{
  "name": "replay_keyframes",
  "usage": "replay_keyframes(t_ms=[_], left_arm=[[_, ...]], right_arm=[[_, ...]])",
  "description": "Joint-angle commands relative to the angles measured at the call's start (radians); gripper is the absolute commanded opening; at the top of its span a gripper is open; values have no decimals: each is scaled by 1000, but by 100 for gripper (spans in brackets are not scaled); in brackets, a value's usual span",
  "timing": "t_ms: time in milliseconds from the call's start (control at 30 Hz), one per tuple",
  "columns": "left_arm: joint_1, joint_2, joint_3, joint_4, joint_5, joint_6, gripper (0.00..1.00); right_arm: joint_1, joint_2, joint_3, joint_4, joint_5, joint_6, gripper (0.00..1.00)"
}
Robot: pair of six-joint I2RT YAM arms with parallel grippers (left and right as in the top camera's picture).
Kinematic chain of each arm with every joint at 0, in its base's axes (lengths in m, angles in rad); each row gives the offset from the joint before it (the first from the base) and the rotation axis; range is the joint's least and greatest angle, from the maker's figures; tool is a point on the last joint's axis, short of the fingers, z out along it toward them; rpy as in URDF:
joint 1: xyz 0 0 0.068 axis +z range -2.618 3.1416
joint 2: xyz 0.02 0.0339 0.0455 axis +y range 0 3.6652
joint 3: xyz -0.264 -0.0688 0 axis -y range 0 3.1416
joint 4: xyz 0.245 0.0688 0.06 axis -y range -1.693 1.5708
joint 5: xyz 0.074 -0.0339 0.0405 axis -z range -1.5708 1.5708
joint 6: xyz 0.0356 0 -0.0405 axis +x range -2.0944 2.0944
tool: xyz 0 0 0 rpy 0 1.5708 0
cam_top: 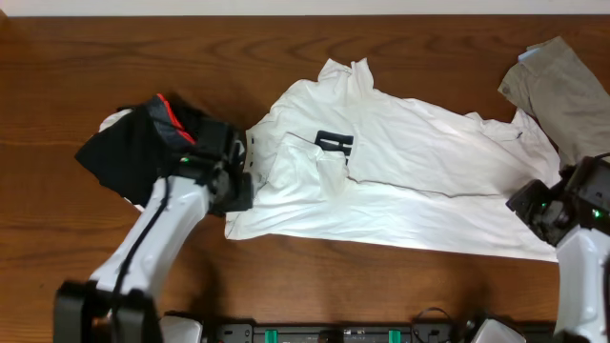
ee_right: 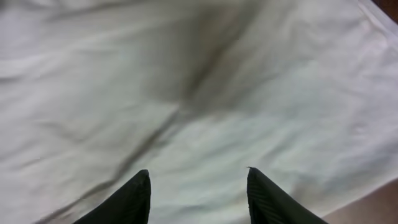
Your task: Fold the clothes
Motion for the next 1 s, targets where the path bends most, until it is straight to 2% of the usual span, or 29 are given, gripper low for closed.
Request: replay_keyframes(t_ms=[0, 267, 433, 533, 633, 900, 967], left_arm=[[-40, 85, -16, 25, -5, 11, 32], [-72, 244, -16, 4, -12, 8, 32], [-72, 292, -45, -48, -90, -143, 19], [-72, 292, -52, -130, -153, -237, 14], [-70, 291, -52, -214, -181, -258, 11], [-66, 187, -31, -347, -184, -244, 10], [-66, 126, 5, -372, -183, -230, 16]], right_arm=[[-5, -27, 8, -15, -80, -11, 51], [-5, -25, 8, -53, -85, -28, 55], [-5, -25, 8, -56, -85, -31, 54], [-5, -25, 8, -56, -85, -31, 53], [-5, -25, 8, -56, -85, -31, 54], [17, -25, 8, -64, -142, -95, 53], [27, -23, 18, -45, -161, -109, 53]])
